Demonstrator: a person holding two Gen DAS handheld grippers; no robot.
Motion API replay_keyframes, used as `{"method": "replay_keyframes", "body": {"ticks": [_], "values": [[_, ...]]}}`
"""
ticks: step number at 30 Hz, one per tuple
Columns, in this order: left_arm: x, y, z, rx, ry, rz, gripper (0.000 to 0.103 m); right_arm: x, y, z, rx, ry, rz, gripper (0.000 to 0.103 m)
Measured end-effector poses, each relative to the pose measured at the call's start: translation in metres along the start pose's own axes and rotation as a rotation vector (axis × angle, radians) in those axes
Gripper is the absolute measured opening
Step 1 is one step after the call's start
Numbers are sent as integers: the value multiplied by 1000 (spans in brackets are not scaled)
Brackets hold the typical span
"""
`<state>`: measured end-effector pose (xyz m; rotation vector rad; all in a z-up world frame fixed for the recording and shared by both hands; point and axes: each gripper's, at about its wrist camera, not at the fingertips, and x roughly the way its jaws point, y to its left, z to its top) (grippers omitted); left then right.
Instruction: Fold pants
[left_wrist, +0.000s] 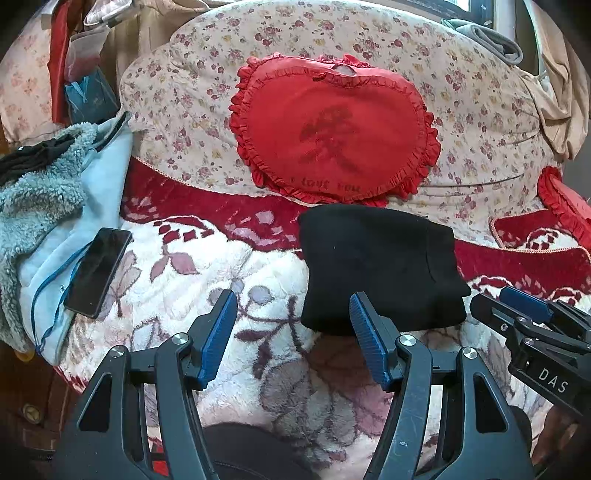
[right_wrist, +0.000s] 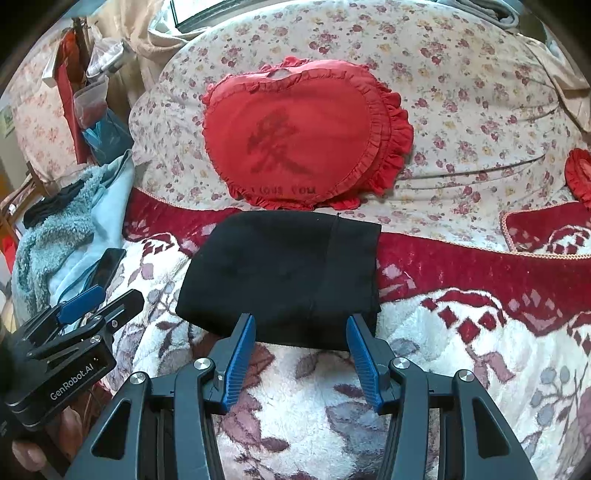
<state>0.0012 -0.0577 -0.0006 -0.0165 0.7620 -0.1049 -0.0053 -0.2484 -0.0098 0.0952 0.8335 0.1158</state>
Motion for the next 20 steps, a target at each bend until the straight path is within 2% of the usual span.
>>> {"method": "replay_keyframes", "body": {"ticks": [11, 15, 20], "values": [[1, 0, -1, -6, -2, -2, 63, 2, -2, -1, 2, 6, 3, 49], [1, 2, -1, -6, -26, -3, 63, 4, -2, -3, 6, 11, 4, 49], [5, 4, 1, -7, -26, -10, 63, 10, -15, 0, 9, 14, 11, 49]]}}
